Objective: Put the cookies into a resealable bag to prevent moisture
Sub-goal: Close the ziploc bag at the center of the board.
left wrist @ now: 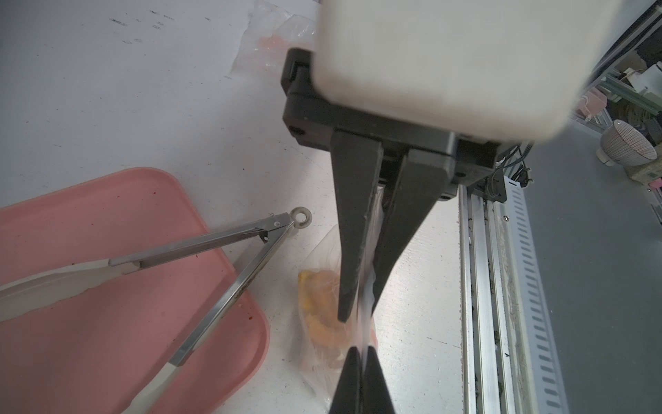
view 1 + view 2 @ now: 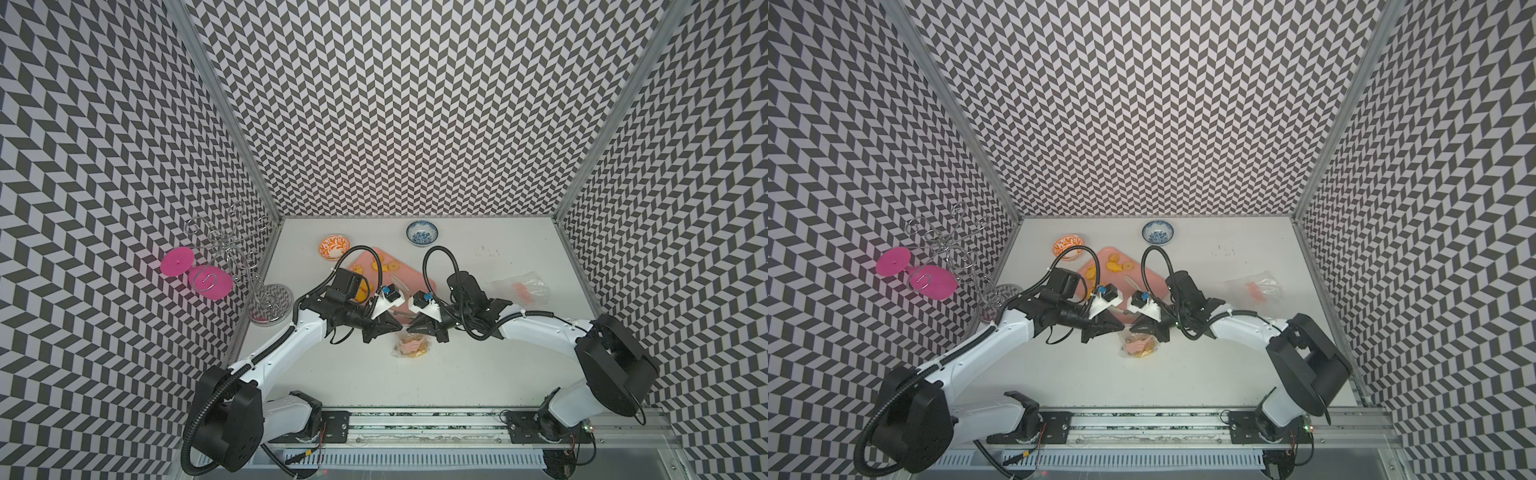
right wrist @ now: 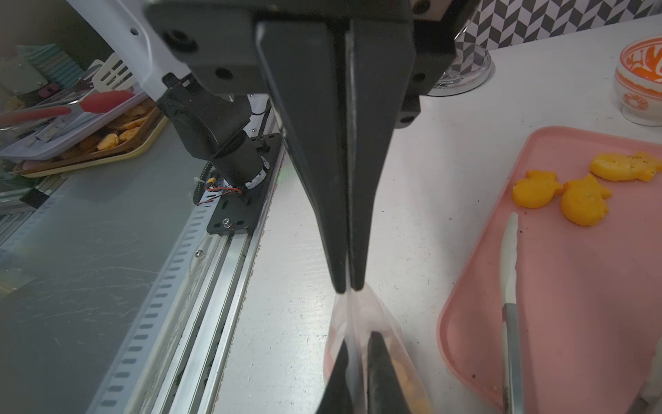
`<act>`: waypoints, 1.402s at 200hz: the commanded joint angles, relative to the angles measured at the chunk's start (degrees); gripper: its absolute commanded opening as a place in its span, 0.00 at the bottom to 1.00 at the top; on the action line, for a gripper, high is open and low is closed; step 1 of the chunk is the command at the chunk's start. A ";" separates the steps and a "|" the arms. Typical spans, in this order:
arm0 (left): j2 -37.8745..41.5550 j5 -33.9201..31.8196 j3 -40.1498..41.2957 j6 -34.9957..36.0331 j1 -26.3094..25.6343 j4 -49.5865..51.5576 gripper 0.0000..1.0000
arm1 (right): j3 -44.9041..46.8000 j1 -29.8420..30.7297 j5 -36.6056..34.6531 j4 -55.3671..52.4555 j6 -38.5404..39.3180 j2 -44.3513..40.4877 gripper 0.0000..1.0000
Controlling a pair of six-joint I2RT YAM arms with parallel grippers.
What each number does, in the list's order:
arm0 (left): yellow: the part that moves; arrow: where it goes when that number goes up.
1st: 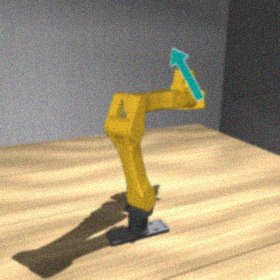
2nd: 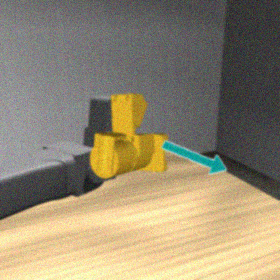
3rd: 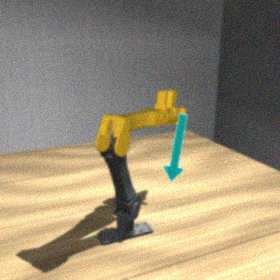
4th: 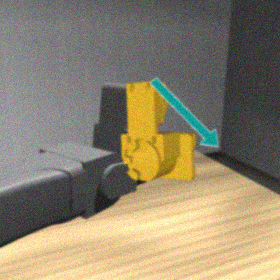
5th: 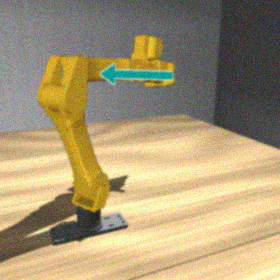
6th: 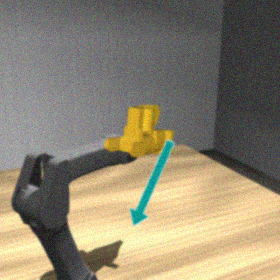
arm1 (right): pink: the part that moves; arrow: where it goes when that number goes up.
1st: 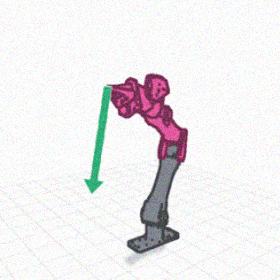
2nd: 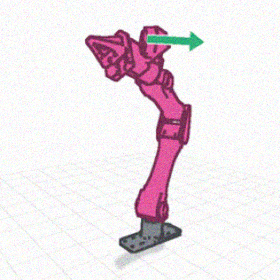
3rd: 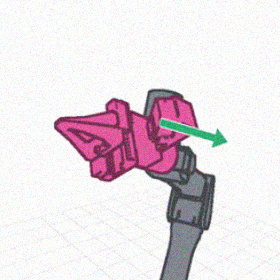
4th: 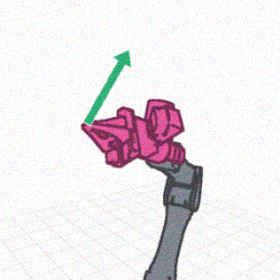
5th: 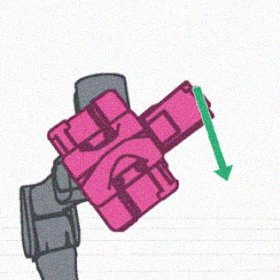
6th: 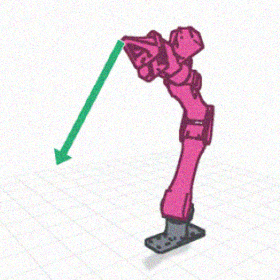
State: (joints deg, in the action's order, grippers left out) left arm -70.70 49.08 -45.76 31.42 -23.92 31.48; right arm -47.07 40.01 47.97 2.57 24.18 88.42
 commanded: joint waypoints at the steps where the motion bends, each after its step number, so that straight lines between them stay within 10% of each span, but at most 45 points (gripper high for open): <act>1: 1.17 0.27 0.24 0.74 0.17 -0.75 0.00 | 0.57 -0.72 -0.44 -0.09 0.17 -1.98 0.03; 65: 1.35 -0.12 0.29 0.66 0.15 -0.68 0.00 | 2.10 -3.12 -2.43 -1.87 1.44 -3.31 0.15; 106: 0.91 -0.60 -0.05 0.70 0.14 -0.50 0.00 | 2.63 -5.06 -1.79 -3.78 1.89 -4.24 0.02; 129: 0.73 -0.89 -0.29 0.66 0.11 -0.35 0.00 | 4.51 -5.68 -3.25 -3.34 1.79 -5.76 0.18; 164: 0.73 -1.02 -0.30 0.60 0.12 -0.41 0.00 | 5.80 -7.49 -3.25 -4.55 1.91 -7.10 0.03; 206: 0.79 -1.27 -0.14 0.51 0.18 -0.42 0.00 | 8.01 -8.67 -3.95 -3.05 0.48 -9.39 0.17; 248: 0.53 -1.53 -0.43 0.44 0.15 -0.38 0.00 | 9.53 -10.12 -3.23 -3.87 -0.49 -10.73 0.01; 280: 0.51 -2.23 -0.49 0.29 0.19 -0.37 0.00 | 10.24 -10.40 -3.15 -2.43 -2.14 -12.15 0.11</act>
State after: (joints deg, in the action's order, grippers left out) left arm -70.70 47.20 -45.76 31.38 -23.97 30.22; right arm -37.74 30.17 44.77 -2.07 23.44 78.94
